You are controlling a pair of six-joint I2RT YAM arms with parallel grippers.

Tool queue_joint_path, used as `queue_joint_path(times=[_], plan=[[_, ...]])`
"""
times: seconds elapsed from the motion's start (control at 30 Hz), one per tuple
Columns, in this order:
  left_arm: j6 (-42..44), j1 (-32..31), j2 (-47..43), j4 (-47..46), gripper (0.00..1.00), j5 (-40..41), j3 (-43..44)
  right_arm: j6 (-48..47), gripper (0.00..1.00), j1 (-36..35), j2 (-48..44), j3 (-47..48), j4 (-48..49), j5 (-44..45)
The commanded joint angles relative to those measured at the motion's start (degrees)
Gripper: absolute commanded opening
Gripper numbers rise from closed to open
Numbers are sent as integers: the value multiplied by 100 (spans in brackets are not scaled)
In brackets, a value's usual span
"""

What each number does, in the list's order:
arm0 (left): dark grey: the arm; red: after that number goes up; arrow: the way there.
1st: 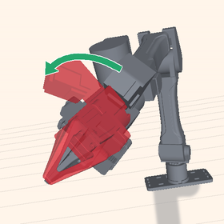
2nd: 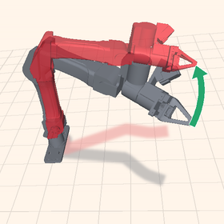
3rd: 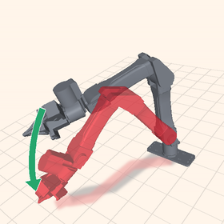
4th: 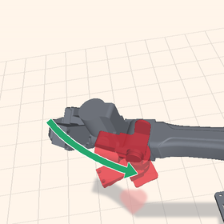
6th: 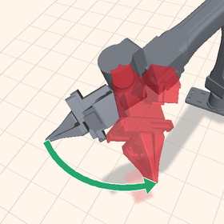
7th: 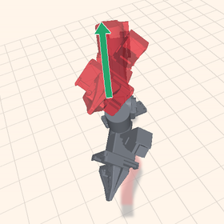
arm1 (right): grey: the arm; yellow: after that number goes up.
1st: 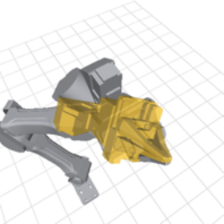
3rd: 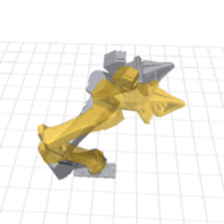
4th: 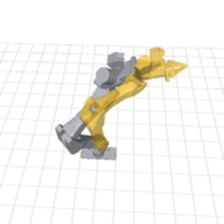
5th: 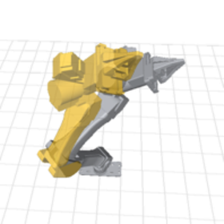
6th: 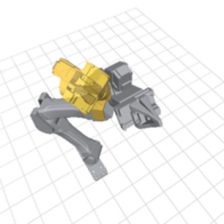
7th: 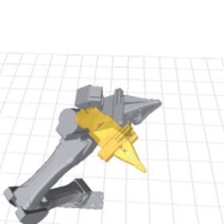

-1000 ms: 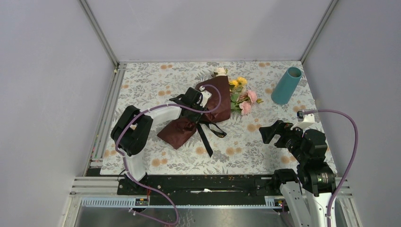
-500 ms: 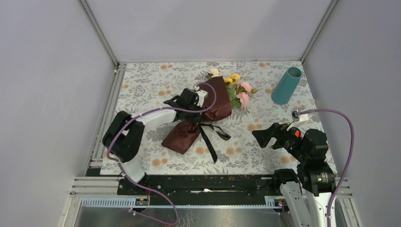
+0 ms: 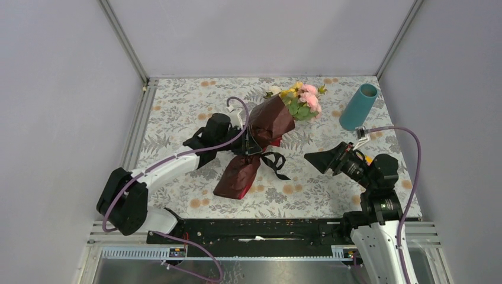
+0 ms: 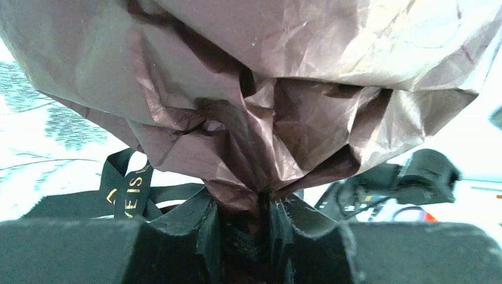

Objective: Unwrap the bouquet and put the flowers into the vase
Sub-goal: Adjust the fake flower at the center of the board.

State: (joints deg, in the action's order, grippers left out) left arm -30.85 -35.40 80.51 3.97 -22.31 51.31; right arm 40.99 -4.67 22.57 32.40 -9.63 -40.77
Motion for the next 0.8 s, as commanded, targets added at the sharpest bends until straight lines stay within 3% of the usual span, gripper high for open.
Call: queue_joint_path(times=[0.0,0.2,0.47,0.77], plan=[[-1097,6,-593,-1698,10,-663,-234,1344,100,-20,137,-408,1786,-232],[-1483,-2,-1154,-2080,10,-758,-376,1561,100,-523,267,-626,2127,476],[-1809,2,-1718,-2535,10,-940,-520,1270,100,-2506,1622,-372,2999,1968],[-1857,4,-2051,-2550,10,-1076,-425,1185,100,-3187,2529,140,3926,2306]])
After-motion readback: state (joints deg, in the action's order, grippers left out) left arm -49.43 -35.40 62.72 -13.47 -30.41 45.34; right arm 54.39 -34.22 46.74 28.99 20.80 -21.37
